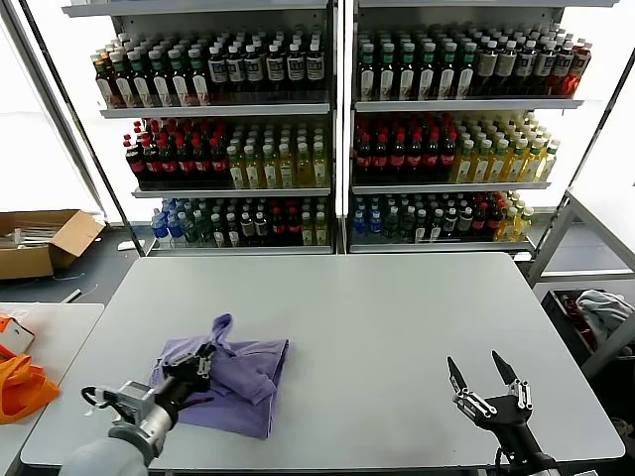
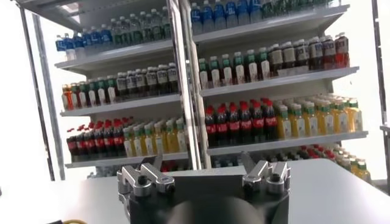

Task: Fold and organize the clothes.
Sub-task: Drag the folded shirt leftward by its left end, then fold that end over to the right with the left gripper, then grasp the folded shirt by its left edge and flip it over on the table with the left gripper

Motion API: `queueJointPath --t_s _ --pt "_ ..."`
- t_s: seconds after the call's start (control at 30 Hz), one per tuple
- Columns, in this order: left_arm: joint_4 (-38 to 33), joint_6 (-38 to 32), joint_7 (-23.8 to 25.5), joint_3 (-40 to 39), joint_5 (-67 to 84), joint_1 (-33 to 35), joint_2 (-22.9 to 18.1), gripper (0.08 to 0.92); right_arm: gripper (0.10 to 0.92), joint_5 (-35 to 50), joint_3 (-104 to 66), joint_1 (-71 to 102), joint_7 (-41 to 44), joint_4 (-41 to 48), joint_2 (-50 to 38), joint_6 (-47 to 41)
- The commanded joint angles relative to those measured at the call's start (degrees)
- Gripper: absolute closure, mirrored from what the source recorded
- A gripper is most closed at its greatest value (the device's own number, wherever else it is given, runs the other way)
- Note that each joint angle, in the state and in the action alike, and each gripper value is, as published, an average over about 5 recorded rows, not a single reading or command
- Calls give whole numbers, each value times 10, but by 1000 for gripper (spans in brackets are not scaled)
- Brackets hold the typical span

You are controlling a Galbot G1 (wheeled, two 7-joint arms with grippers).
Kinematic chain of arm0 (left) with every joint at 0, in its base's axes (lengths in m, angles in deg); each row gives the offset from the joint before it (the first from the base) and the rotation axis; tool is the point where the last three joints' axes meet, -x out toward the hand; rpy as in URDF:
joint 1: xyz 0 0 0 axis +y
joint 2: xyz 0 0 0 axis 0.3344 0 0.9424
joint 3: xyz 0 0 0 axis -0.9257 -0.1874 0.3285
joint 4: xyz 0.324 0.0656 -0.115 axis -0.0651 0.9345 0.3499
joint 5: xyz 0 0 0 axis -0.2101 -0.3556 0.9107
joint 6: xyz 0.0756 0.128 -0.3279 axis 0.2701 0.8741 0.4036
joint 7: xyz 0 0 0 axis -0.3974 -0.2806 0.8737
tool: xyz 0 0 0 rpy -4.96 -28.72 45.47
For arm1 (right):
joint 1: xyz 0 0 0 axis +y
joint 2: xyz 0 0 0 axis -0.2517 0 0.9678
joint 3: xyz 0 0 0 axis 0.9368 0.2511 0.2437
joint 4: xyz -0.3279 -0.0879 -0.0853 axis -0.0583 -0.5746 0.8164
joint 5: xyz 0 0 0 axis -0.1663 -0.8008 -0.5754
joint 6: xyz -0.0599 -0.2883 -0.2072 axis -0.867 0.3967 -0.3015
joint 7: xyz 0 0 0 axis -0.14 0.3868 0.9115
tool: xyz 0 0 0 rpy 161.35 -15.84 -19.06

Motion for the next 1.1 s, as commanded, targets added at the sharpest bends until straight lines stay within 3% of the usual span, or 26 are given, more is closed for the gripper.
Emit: queueJointPath --t_s 0.03,0.2,0.4,0.5,0.67,0.77,0.9,1.1 --pt "41 36 -27 -117 15 -38 -21 911 203 0 1 -3 0 4 0 -1" --pt "48 48 -93 -135 32 -56 -48 854 203 -1 3 0 4 4 3 -1" --pt "-3 46 -101 -114 93 -39 -43 682 203 2 8 -1 3 -1 5 -5" --pt "-49 46 -88 -88 144 -24 -39 604 203 0 13 -4 3 1 6 -6" --pt "-90 33 -23 0 185 0 -13 456 203 0 15 -4 4 3 4 -5" --pt "-70 31 -2 86 186 4 13 370 203 0 14 0 6 5 2 -2" --pt "16 36 34 192 164 4 41 251 203 -1 14 5 7 9 1 3" --pt "107 30 40 202 157 3 44 179 203 -5 19 1 7 7 4 1"
